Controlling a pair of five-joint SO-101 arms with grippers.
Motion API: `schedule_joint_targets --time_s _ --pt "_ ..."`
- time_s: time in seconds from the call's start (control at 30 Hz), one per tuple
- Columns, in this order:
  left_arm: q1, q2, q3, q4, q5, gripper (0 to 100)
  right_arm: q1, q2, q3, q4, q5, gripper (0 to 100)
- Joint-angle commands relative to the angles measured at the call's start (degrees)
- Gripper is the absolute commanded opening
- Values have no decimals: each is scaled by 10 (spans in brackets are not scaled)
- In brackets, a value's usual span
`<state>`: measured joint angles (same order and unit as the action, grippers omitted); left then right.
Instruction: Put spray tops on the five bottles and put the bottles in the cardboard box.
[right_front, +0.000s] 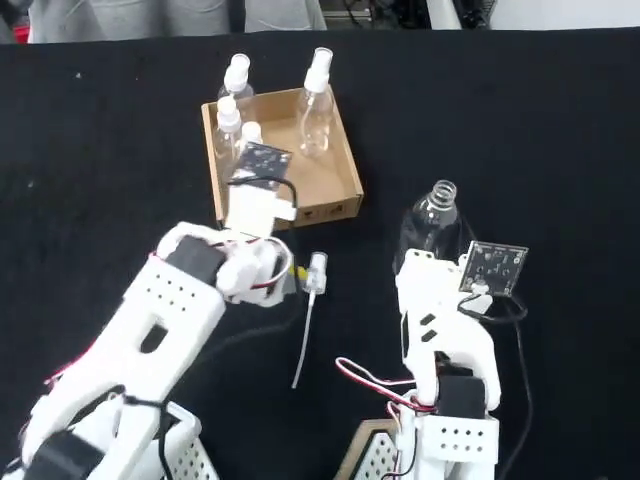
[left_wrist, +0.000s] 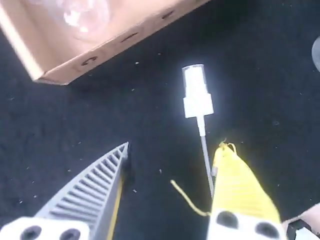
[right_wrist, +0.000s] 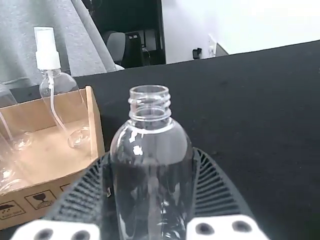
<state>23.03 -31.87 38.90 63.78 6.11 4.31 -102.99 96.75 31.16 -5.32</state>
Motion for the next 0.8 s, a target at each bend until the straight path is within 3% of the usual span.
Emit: schedule_joint_targets --time_s 0.0,0.37,0.77 --pt "27 30 -53 4 -3 245 15 -56 -2 -15 -1 49" --pt "73 185 -153 -2 24 245 15 -56 -2 -15 -1 49" --pt "67 360 -253 -1 25 245 15 -56 -2 -14 -1 49"
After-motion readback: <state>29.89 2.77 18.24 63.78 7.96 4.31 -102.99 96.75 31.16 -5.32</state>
